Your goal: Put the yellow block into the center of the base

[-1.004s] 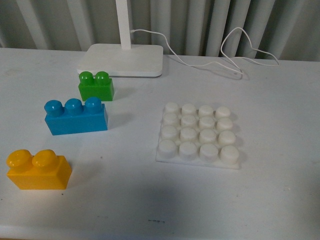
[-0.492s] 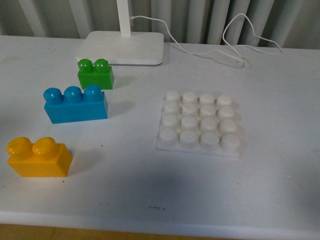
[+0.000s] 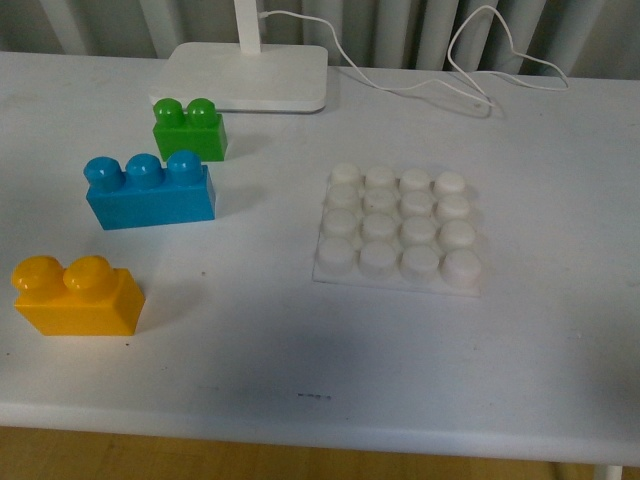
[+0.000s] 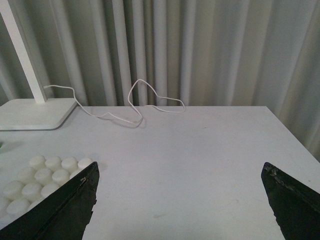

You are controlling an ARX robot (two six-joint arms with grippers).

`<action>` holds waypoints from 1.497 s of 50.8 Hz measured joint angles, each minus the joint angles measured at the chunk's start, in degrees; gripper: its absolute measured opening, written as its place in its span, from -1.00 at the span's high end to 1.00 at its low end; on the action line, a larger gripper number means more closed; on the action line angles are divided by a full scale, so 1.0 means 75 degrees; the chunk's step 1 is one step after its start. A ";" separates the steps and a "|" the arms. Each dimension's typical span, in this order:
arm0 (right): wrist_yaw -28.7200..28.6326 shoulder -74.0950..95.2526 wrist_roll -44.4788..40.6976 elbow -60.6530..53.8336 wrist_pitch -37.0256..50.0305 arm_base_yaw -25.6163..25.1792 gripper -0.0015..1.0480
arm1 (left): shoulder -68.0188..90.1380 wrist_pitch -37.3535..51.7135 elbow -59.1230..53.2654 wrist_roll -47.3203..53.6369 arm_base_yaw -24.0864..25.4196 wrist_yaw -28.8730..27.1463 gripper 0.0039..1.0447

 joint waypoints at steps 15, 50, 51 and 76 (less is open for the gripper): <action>-0.0003 0.0000 0.0000 0.0000 0.0000 0.0000 -0.82 | 0.0895 0.0638 0.0058 0.0181 -0.0399 -0.0530 -0.88; 0.0000 0.0000 0.0000 0.0000 0.0000 0.0000 -0.82 | 0.2634 0.1740 0.0137 -0.0262 -0.0775 -0.0682 -0.88; 0.0000 0.0000 0.0000 0.0000 0.0000 0.0000 -0.82 | 0.2669 0.1769 0.0137 -0.0268 -0.0775 -0.0682 -0.88; 0.0000 0.0000 0.0000 0.0000 0.0000 0.0000 -0.82 | 0.2981 0.1926 0.0134 -0.0254 -0.0615 -0.0831 -0.60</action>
